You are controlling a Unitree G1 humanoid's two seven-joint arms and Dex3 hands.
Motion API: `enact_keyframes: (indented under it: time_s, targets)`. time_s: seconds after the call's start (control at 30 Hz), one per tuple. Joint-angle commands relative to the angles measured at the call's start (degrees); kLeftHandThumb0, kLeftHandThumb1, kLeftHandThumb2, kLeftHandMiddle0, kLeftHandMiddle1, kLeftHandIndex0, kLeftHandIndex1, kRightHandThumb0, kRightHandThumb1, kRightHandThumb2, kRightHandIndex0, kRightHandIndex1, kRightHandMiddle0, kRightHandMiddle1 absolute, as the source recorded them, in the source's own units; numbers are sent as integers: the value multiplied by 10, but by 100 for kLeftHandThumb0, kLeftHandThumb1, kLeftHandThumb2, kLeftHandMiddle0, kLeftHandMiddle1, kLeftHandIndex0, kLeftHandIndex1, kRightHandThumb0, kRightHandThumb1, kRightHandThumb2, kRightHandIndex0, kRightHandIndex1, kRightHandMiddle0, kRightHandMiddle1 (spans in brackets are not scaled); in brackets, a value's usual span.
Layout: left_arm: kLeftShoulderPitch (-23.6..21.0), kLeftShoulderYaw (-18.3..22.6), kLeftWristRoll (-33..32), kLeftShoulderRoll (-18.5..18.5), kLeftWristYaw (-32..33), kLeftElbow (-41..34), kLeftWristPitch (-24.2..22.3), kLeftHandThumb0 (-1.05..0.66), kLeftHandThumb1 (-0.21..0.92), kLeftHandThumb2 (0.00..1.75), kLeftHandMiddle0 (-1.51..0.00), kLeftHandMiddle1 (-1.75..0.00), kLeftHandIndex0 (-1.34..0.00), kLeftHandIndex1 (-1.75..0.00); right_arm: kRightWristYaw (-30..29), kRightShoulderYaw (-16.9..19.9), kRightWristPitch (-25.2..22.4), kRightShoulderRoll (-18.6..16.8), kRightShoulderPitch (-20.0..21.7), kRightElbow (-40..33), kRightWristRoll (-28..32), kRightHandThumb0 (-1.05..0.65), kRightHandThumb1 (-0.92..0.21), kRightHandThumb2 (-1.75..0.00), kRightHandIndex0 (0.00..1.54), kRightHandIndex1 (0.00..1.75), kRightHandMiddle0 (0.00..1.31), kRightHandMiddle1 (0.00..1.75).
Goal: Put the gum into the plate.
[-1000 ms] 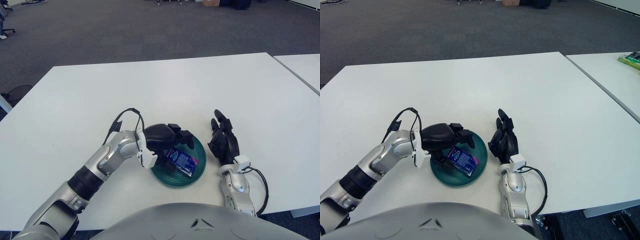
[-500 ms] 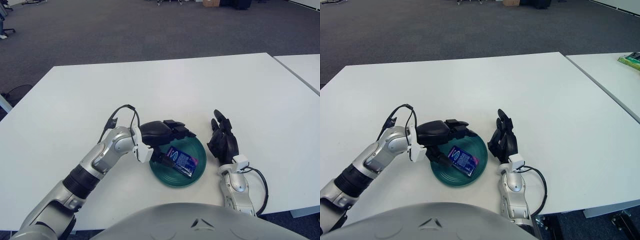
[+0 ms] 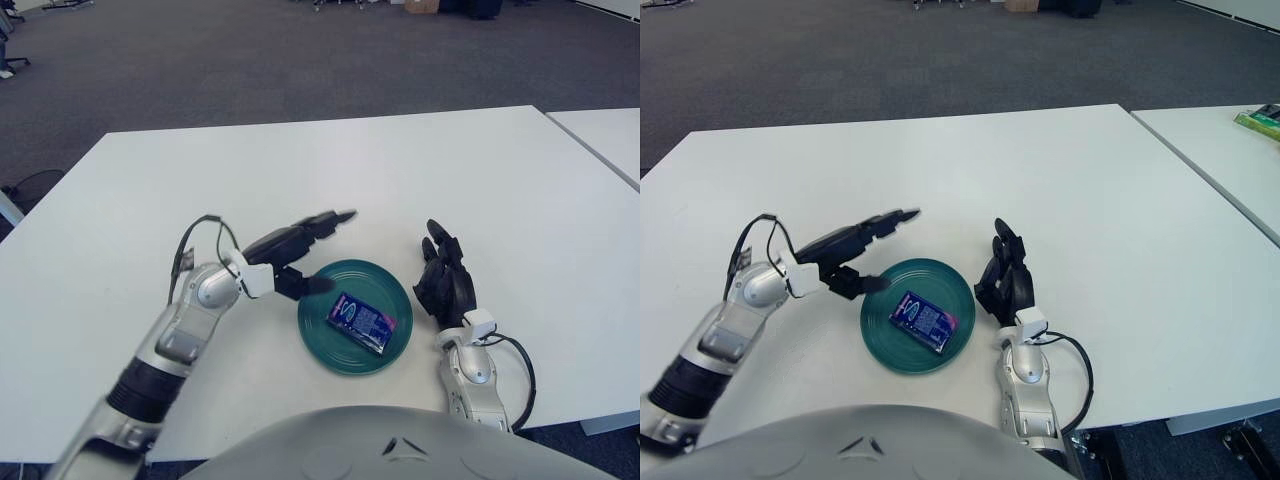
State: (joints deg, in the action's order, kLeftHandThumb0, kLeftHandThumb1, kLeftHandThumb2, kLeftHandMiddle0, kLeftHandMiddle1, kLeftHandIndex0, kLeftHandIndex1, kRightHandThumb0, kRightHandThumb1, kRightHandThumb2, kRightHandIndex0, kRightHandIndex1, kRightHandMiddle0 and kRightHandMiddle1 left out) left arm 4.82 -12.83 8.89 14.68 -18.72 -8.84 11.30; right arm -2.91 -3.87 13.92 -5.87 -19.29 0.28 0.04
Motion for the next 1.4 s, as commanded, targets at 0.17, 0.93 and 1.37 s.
enact_keyframes:
  time_s: [0.17, 0.93, 1.37]
  targets:
    - [168, 38, -175, -168, 114, -58, -36, -105, 92, 65, 0, 0, -1, -1, 5, 6, -52, 2, -40, 52, 11, -70, -92, -96, 18, 0, 0, 42]
    - [264, 70, -149, -215, 250, -158, -197, -105, 92, 95, 0, 0, 0, 0, 20, -4, -74, 15, -45, 42, 2, -65, -92, -101, 15, 0, 0, 33]
    - [274, 45, -74, -201, 263, -73, -147, -97, 92, 103, 0, 0, 0, 0, 25, -7, -108, 22, -48, 23, 2, -66, -92, -101, 14, 0, 0, 30]
